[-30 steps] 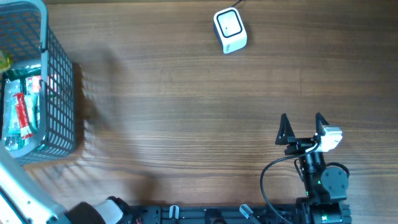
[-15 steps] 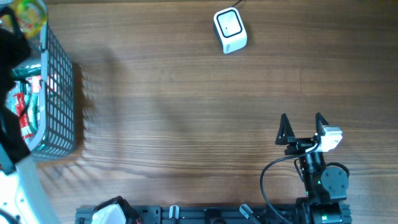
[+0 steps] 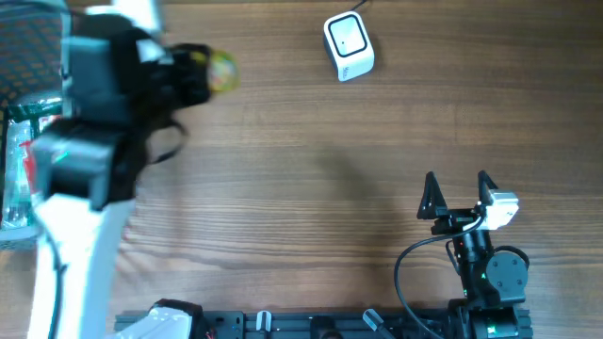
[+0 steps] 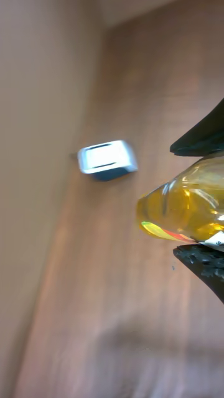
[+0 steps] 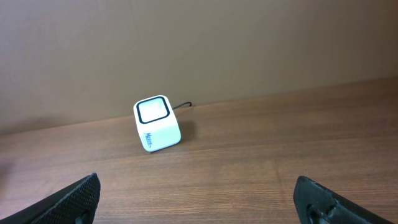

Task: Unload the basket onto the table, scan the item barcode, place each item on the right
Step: 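Lift the yellow bottle out and set it near the scanner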

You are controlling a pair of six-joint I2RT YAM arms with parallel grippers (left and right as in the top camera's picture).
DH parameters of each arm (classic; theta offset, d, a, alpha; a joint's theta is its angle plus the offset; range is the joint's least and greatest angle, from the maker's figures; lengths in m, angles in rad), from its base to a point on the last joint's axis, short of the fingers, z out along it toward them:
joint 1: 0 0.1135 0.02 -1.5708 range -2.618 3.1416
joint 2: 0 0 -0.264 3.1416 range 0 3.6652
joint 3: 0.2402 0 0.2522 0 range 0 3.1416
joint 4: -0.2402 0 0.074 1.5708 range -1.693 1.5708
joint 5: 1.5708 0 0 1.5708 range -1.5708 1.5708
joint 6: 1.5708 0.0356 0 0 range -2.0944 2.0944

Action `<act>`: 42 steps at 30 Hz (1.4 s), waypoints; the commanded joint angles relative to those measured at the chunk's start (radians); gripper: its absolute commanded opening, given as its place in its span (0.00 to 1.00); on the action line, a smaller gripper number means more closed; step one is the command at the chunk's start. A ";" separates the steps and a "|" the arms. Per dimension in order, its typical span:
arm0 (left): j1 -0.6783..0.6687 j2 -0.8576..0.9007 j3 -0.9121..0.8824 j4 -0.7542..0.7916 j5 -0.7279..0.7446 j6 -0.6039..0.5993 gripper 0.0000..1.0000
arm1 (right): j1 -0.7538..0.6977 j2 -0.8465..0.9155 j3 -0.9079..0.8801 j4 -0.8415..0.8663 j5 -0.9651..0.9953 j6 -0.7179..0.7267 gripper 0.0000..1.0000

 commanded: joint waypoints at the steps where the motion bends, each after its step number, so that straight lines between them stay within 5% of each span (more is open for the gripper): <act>1: -0.152 0.102 0.018 -0.018 -0.071 -0.021 0.22 | -0.004 -0.003 -0.001 0.005 -0.013 -0.007 1.00; 20: -0.606 0.576 0.018 0.148 -0.275 -0.359 0.20 | -0.004 -0.003 -0.001 0.005 -0.013 -0.007 1.00; 28: -0.665 0.663 0.018 0.211 -0.328 -0.469 0.17 | -0.004 -0.003 -0.001 0.005 -0.013 -0.007 1.00; 36: -0.667 0.712 0.018 0.220 -0.302 -0.473 0.27 | -0.004 -0.003 -0.001 0.005 -0.013 -0.007 1.00; 37: -0.667 0.712 0.018 0.220 -0.302 -0.473 0.32 | -0.004 -0.003 -0.001 0.005 -0.013 -0.007 1.00; 38: -0.667 0.712 0.018 0.221 -0.302 -0.473 0.49 | -0.004 -0.003 -0.001 0.005 -0.013 -0.007 1.00; 39: -0.667 0.712 0.018 0.220 -0.301 -0.472 0.78 | -0.004 -0.003 -0.001 0.005 -0.013 -0.007 1.00; 42: -0.667 0.712 0.018 0.220 -0.288 -0.462 1.00 | -0.004 -0.003 -0.001 0.005 -0.013 -0.007 1.00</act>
